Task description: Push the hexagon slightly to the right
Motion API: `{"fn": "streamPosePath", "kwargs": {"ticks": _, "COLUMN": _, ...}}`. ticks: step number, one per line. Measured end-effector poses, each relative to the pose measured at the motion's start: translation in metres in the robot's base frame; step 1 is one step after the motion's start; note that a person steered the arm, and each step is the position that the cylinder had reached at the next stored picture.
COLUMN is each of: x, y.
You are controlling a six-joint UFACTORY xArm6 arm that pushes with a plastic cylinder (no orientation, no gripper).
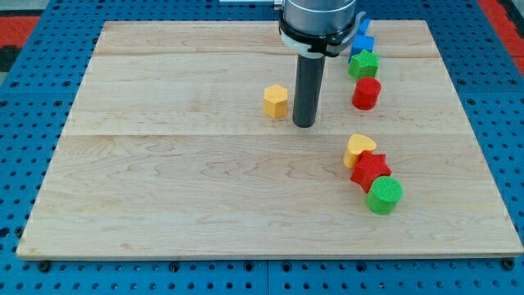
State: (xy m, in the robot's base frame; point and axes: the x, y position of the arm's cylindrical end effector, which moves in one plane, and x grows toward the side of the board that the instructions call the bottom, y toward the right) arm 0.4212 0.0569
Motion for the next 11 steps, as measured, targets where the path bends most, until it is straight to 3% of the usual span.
{"fn": "streamPosePath", "kwargs": {"ticks": 1, "x": 0.014, "y": 0.003}}
{"fn": "streamPosePath", "kwargs": {"ticks": 2, "x": 0.033, "y": -0.058}}
{"fn": "streamPosePath", "kwargs": {"ticks": 4, "x": 0.052, "y": -0.083}}
{"fn": "streamPosePath", "kwargs": {"ticks": 6, "x": -0.045, "y": -0.116}}
{"fn": "streamPosePath", "kwargs": {"ticks": 10, "x": -0.027, "y": 0.055}}
{"fn": "streamPosePath", "kwargs": {"ticks": 11, "x": -0.027, "y": 0.039}}
